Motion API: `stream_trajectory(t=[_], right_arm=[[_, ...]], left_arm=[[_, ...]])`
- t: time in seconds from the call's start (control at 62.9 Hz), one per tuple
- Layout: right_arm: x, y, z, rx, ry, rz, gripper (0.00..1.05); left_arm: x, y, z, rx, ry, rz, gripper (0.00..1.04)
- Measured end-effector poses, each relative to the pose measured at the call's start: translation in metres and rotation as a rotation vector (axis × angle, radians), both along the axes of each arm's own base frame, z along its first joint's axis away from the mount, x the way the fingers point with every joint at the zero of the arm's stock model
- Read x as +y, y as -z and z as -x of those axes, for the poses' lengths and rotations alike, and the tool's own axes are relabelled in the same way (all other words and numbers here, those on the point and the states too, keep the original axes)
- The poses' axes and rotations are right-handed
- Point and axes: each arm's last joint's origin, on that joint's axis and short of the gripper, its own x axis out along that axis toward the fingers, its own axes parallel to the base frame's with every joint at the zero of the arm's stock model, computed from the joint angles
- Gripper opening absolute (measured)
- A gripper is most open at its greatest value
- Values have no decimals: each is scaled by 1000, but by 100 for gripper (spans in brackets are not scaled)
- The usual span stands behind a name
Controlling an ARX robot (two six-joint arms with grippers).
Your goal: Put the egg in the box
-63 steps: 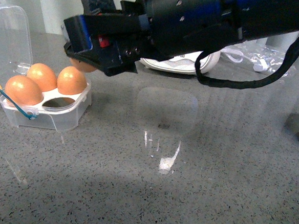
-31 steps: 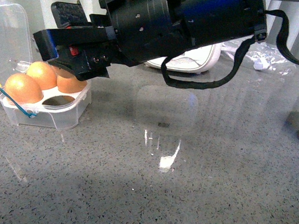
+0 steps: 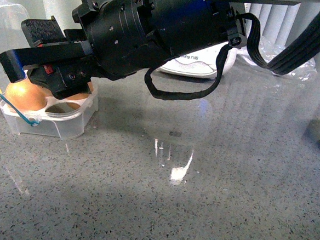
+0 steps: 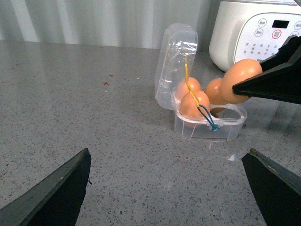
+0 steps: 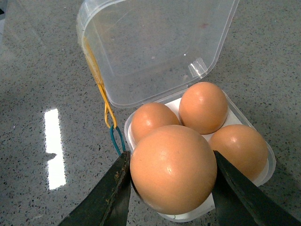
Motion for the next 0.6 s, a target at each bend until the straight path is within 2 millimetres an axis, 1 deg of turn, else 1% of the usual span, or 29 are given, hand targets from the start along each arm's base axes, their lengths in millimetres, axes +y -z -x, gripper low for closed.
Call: stream_trajectory(t=[0.382, 0.398, 0.572, 0.604], right_arm=[[2, 6, -4, 6, 9, 12, 42], [2, 6, -4, 5, 9, 12, 44], [1, 6, -5, 7, 11, 14, 83], [1, 6, -6, 7, 14, 14, 92]], left_arm=[[0, 0, 0, 0, 0, 0, 98], [0, 0, 0, 0, 0, 0, 98], [0, 0, 0, 0, 0, 0, 98], [0, 0, 0, 0, 0, 0, 98]])
